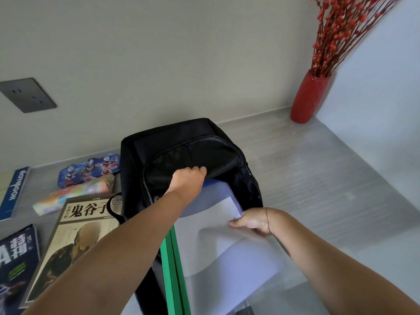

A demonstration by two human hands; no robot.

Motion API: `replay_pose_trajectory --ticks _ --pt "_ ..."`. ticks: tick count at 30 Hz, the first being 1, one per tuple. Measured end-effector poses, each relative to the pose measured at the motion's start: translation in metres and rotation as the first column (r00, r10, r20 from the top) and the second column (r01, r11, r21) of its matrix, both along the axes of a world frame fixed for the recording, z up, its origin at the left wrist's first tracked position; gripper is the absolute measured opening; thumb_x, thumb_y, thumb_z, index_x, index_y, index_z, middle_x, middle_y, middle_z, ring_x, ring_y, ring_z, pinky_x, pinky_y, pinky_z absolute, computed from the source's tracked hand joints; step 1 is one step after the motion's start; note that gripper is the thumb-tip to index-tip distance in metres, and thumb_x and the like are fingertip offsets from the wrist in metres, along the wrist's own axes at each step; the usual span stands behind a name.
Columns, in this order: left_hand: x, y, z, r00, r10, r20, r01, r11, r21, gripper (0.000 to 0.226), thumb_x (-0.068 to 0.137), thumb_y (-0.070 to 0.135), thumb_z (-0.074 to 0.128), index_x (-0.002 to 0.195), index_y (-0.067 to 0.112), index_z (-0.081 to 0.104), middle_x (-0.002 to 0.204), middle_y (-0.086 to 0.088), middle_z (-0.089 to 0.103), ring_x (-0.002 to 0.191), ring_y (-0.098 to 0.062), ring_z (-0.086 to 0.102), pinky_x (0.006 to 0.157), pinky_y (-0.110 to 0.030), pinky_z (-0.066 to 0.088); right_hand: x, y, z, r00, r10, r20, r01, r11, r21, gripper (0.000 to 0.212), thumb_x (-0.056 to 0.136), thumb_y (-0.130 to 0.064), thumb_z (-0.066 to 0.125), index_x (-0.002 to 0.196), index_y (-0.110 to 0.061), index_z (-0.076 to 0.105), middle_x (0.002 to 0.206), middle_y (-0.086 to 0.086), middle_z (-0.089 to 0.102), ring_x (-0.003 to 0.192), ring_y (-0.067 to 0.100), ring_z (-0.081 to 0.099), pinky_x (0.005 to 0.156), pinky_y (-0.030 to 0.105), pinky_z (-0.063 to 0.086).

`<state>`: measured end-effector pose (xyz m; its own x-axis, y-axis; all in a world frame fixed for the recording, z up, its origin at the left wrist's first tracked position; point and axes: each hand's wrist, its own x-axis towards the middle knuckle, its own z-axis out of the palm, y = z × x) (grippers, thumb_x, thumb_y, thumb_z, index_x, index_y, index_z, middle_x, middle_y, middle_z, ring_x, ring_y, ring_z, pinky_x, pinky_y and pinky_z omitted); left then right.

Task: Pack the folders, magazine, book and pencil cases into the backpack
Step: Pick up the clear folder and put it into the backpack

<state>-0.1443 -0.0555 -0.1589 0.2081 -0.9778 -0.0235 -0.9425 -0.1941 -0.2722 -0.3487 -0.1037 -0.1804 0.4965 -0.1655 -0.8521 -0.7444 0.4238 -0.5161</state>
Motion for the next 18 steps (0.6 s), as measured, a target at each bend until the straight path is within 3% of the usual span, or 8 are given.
replay_pose_trajectory --ticks 3,8,10,12,13,16,18 --pt "-0.001 0.002 0.002 1.000 -0.011 0.001 0.011 1.000 0.001 0.017 0.089 0.013 0.054 0.105 0.012 0.047 0.095 -0.005 0.062 0.081 -0.023 0.063 0.054 -0.028 0.036 0.012 -0.010 -0.001 1.000 -0.013 -0.023 0.011 0.995 -0.097 0.045 0.094 -0.025 0.056 0.129 0.003 0.053 0.096 0.009 0.063 0.079 0.020 0.060 0.098 0.039 0.045" --pt "-0.004 0.009 0.001 0.999 -0.035 0.000 0.035 0.999 0.017 0.021 0.088 0.013 0.056 0.106 0.013 0.046 0.095 -0.004 0.061 0.081 -0.024 0.063 0.053 -0.029 0.036 0.038 -0.025 -0.004 0.994 -0.106 -0.006 0.100 0.954 -0.283 0.049 0.090 -0.040 0.058 0.127 -0.007 0.057 0.106 0.009 0.066 0.089 0.022 0.063 0.077 0.029 0.050" --pt "-0.003 0.015 0.001 1.000 -0.017 -0.002 0.017 1.000 0.017 0.024 0.086 0.012 0.057 0.107 0.013 0.045 0.096 -0.004 0.059 0.082 -0.022 0.062 0.053 -0.030 0.037 0.042 -0.026 -0.006 0.988 -0.157 -0.006 0.146 0.932 -0.331 0.061 0.087 -0.044 0.061 0.133 -0.006 0.051 0.119 0.010 0.062 0.108 0.025 0.059 0.091 0.033 0.048" --pt "0.002 0.026 -0.001 1.000 -0.003 0.007 0.003 1.000 0.000 0.028 0.083 0.009 0.059 0.107 0.013 0.045 0.098 -0.004 0.057 0.087 -0.022 0.058 0.057 -0.030 0.041 0.035 -0.030 -0.004 0.980 -0.198 0.020 0.196 0.940 -0.278 0.069 0.085 -0.041 0.065 0.139 -0.003 0.043 0.137 0.013 0.051 0.127 0.028 0.048 0.108 0.039 0.038" --pt "0.007 0.032 -0.001 1.000 -0.002 0.013 0.002 1.000 -0.016 0.030 0.081 0.008 0.059 0.107 0.013 0.046 0.098 -0.004 0.056 0.089 -0.022 0.057 0.062 -0.030 0.043 0.027 -0.031 0.000 0.977 -0.210 0.045 0.215 0.954 -0.210 0.064 0.087 -0.036 0.065 0.137 -0.002 0.044 0.136 0.014 0.053 0.125 0.028 0.050 0.108 0.041 0.040" --pt "0.017 0.051 -0.002 0.998 -0.022 0.056 0.025 0.998 -0.052 0.033 0.072 0.014 0.070 0.101 0.014 0.053 0.091 -0.003 0.058 0.083 -0.021 0.059 0.065 -0.029 0.047 -0.007 -0.018 0.018 0.977 -0.193 0.093 0.196 0.980 -0.024 0.042 0.091 -0.019 0.061 0.129 -0.002 0.053 0.118 0.013 0.066 0.102 0.025 0.065 0.091 0.039 0.053" --pt "0.017 0.057 0.001 0.992 -0.042 0.115 0.047 0.998 -0.044 0.035 0.055 0.017 0.081 0.084 0.016 0.062 0.074 -0.001 0.060 0.067 -0.018 0.061 0.054 -0.027 0.048 -0.029 -0.001 0.022 0.958 -0.261 0.115 0.252 0.964 0.087 0.038 0.090 -0.014 0.061 0.127 -0.006 0.054 0.118 0.013 0.067 0.106 0.026 0.065 0.090 0.039 0.053"
